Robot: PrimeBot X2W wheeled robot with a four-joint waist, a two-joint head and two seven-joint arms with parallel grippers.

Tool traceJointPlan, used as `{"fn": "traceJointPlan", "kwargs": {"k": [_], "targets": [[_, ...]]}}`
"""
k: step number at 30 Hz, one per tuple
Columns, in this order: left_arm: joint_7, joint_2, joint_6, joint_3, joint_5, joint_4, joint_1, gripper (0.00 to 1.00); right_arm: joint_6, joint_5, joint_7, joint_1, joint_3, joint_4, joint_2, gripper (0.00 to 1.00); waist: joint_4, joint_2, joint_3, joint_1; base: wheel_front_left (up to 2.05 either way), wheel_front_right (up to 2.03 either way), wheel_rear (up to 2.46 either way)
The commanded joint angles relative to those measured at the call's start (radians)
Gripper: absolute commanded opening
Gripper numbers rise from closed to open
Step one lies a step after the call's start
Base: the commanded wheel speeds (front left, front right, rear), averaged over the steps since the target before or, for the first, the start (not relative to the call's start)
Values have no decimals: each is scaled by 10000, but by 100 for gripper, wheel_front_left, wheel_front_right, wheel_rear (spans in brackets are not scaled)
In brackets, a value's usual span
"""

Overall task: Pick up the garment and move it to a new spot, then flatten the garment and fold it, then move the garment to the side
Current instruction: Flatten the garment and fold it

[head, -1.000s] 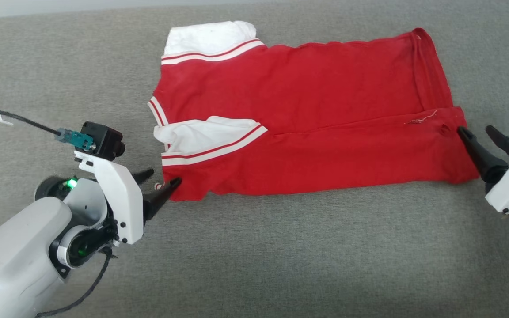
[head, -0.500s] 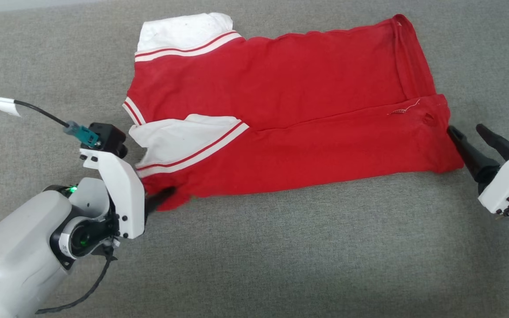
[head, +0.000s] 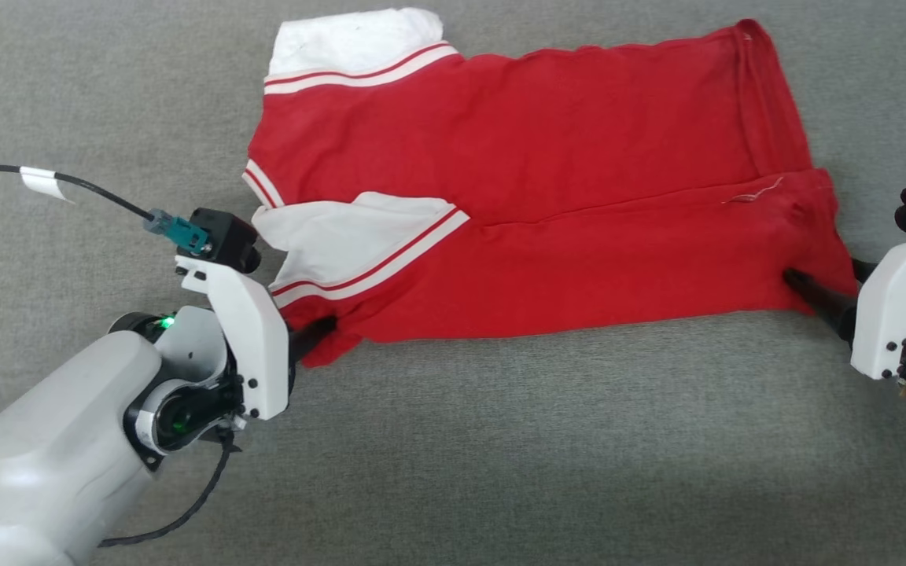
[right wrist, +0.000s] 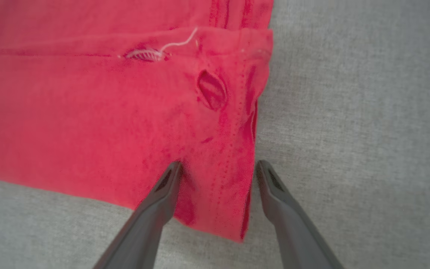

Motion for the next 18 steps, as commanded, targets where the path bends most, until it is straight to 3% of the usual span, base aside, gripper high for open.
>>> {"fn": "traceJointPlan", "kwargs": {"k": [1,2,3,4,5,14,18], "targets": [[10,-141,-11,-134,105,113,-4,0,0,-11,52,-90,62,75,25,100,74,-1,62,0,0,0,0],[-43,-191,-29,-139,137,159,-25,0,0,8,110,-171,165,257,57,100,109,-1,82,0,0,0,0],[-127,-259,-42,-122,164,216,-48,0,0,69,152,-206,245,441,102,49,159,-1,95,0,0,0,0],[-184,-317,-78,-114,187,274,-60,0,0,106,141,-221,313,600,127,19,207,-1,98,0,0,0,0],[-224,-357,-118,-121,215,342,-55,0,0,146,83,-248,385,704,149,0,238,-1,93,0,0,0,0],[-702,-297,-535,-116,208,516,332,0,-2,656,-359,60,575,423,-303,0,362,-1,-381,0,0,0,0],[-896,159,-397,-129,286,-174,787,0,-2,845,-388,847,370,-291,-606,0,375,-1,-665,0,0,0,0]]}}
